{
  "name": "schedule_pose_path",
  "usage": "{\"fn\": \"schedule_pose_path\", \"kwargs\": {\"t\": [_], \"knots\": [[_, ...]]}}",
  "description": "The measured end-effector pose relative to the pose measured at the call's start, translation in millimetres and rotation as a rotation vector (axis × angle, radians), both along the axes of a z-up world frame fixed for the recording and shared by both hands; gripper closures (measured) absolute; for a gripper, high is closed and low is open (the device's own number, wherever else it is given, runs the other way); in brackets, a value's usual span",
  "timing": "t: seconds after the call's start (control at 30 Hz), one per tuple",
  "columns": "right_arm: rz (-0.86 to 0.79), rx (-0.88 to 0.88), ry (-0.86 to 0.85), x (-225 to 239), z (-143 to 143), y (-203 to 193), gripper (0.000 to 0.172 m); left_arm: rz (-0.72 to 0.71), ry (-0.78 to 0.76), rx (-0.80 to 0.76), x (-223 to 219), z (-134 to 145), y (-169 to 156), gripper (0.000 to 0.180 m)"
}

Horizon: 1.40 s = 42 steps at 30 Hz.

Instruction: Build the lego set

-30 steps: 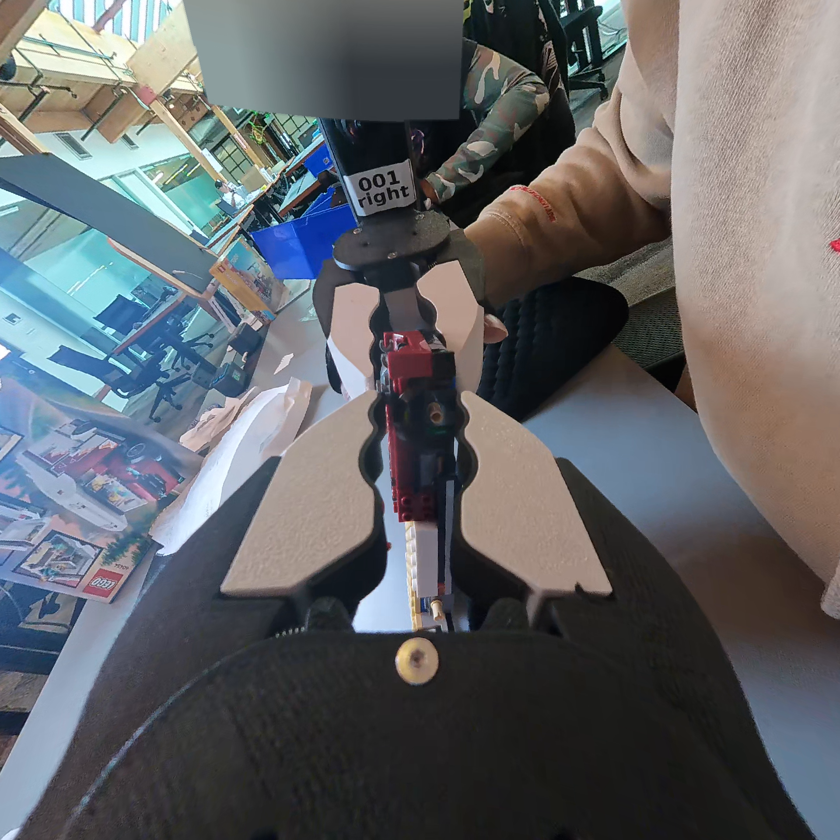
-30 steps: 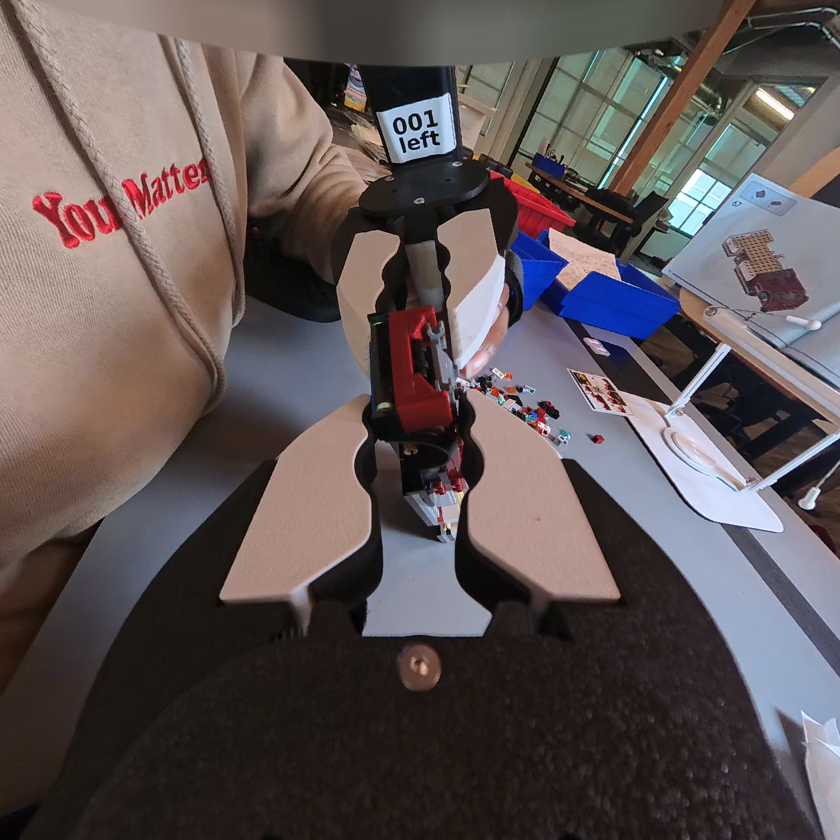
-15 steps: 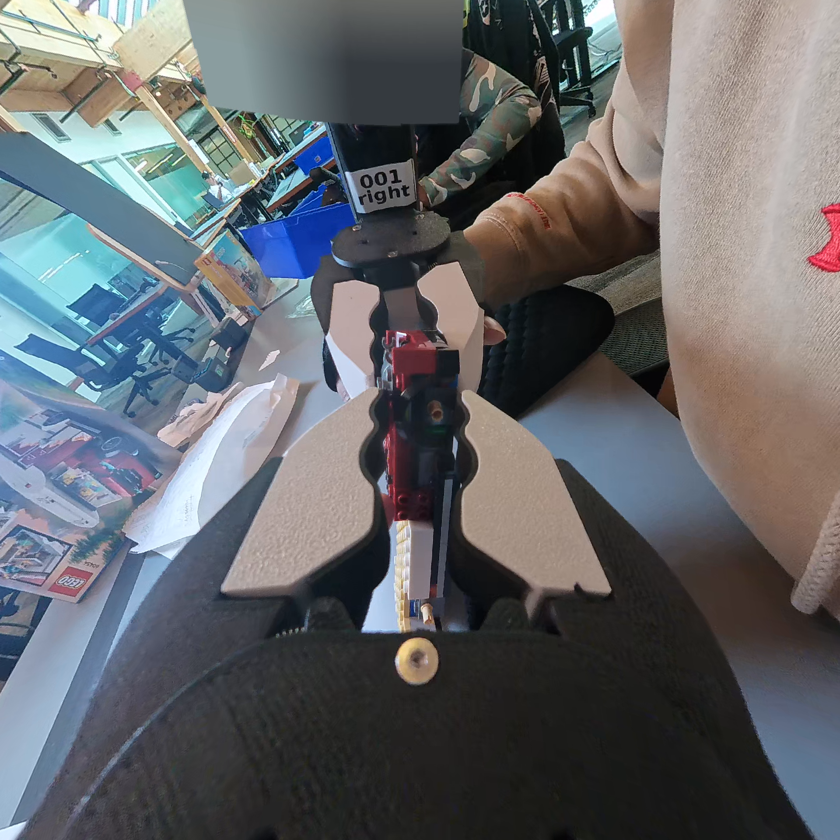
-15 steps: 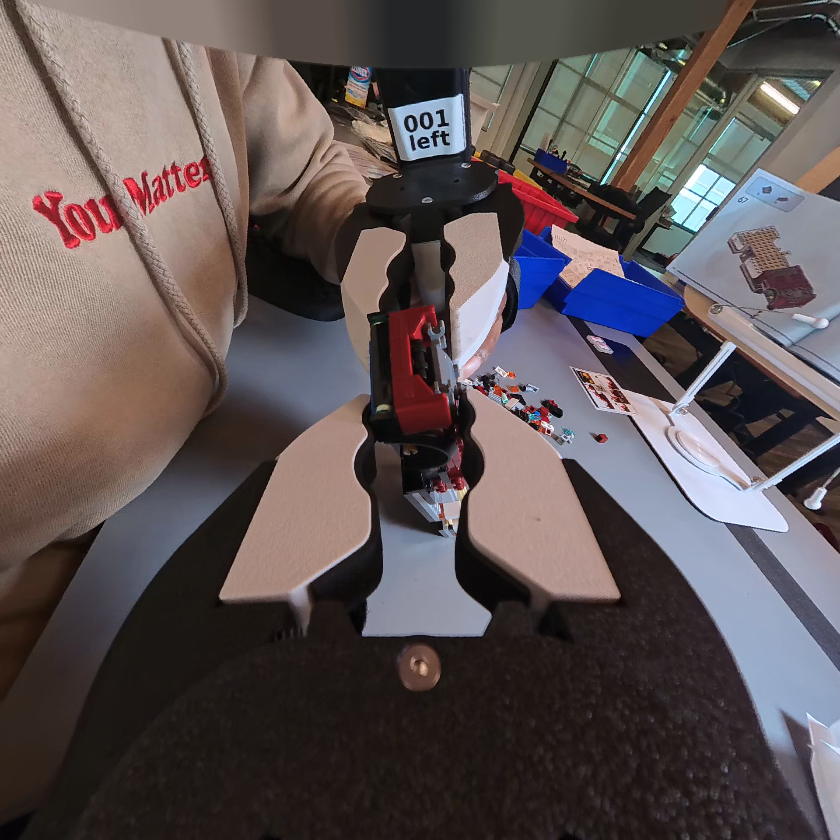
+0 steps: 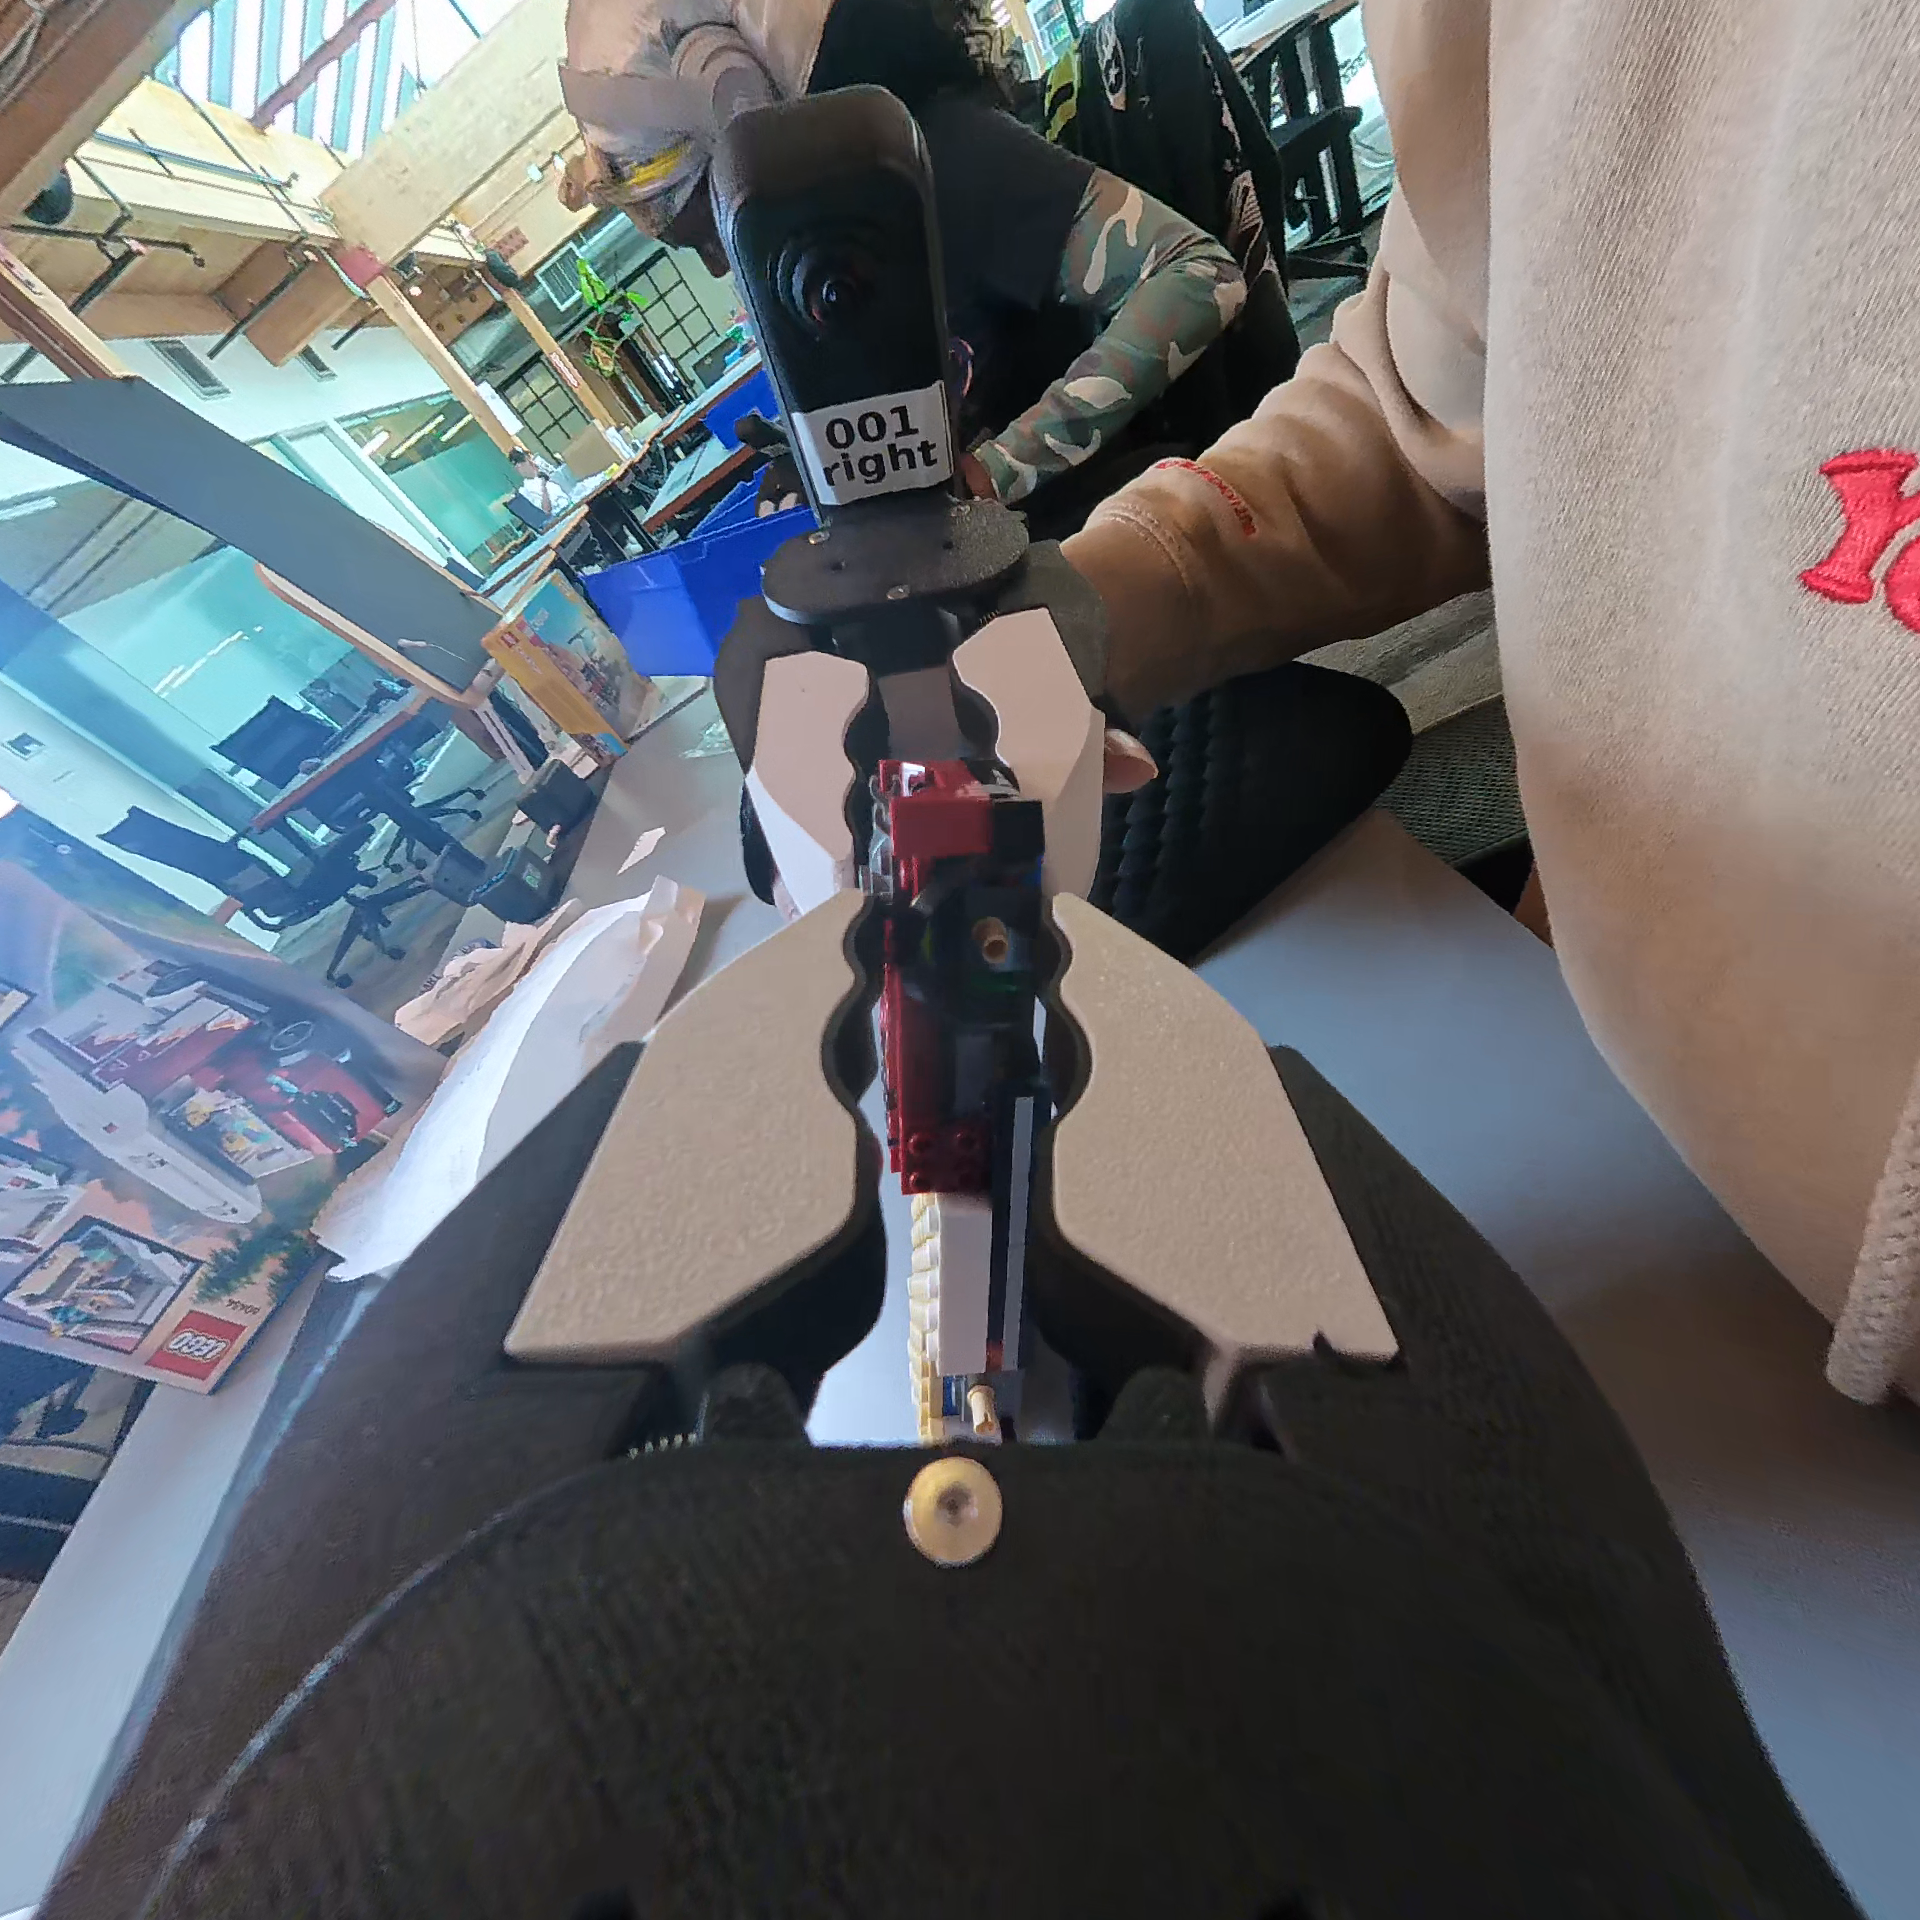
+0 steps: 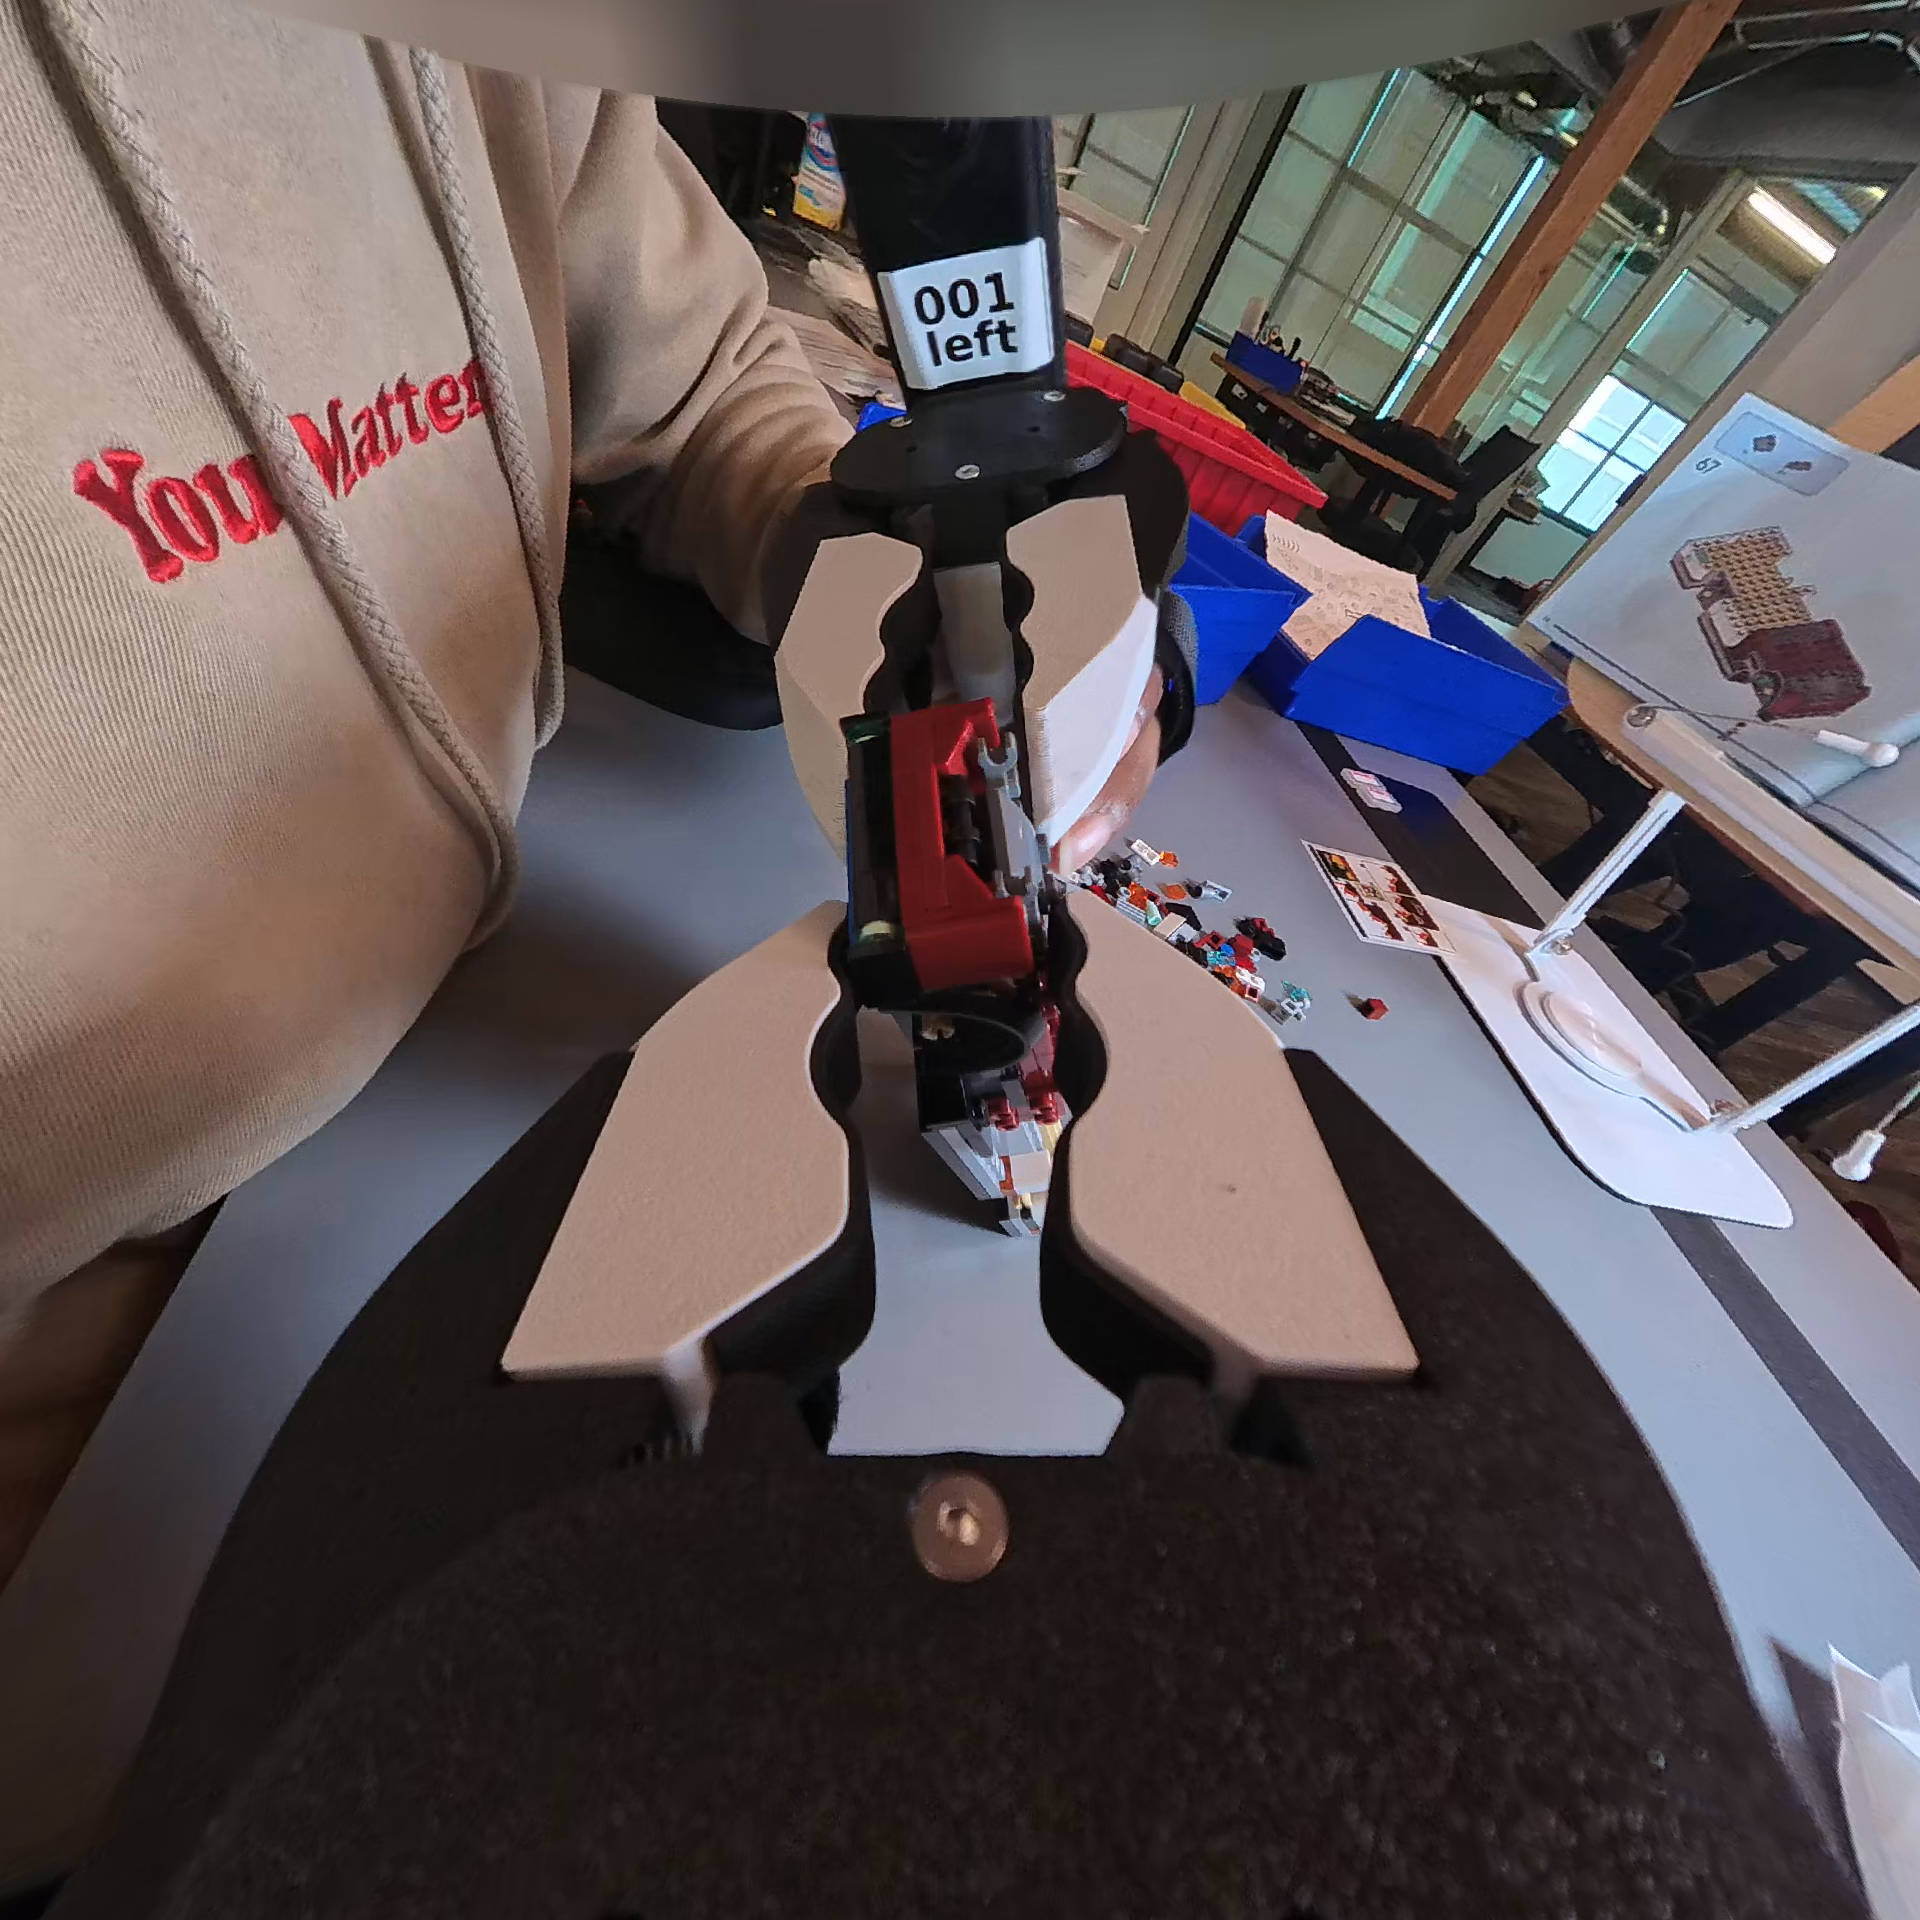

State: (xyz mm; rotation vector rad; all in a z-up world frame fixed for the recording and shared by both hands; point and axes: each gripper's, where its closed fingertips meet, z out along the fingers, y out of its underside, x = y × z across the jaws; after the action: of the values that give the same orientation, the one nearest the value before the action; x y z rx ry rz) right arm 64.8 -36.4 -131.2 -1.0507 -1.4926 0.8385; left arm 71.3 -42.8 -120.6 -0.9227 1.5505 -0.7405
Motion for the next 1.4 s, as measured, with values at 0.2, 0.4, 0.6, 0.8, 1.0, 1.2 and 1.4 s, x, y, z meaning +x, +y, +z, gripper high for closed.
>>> {"fn": "schedule_pose_path", "kwargs": {"t": [0.2,0.4,0.6,0.8,1.0,1.2,1.4], "knots": [[0.008,-0.009,-0.017,-3.2,-2.1,-2.0,0.138,-0.019,0.022,-0.011,-2.9,-1.1,-1.3,0.153],[0.007,-0.012,-0.019,-4.3,-2.7,-3.5,0.138,-0.027,0.032,-0.014,-4.0,-1.6,-2.4,0.154],[-0.04,-0.006,-0.016,-5.8,-0.3,3.0,0.138,-0.006,-0.002,-0.006,-5.6,0.2,1.8,0.153],[-0.15,0.06,-0.025,-13.4,0.3,21.3,0.139,0.154,0.016,-0.081,-29.5,-10.5,20.3,0.139],[-0.364,0.313,-0.188,-35.2,-20.2,53.8,0.139,0.393,0.067,-0.341,-63.1,-32.2,36.0,0.148],[-0.503,0.517,-0.377,-66.7,-46.1,74.0,0.139,0.519,0.038,-0.836,-78.6,-66.7,48.2,0.129],[-0.53,0.607,-0.426,-89.9,-59.2,78.5,0.139,0.587,-0.002,-0.885,-85.4,-79.8,63.1,0.121]]}}
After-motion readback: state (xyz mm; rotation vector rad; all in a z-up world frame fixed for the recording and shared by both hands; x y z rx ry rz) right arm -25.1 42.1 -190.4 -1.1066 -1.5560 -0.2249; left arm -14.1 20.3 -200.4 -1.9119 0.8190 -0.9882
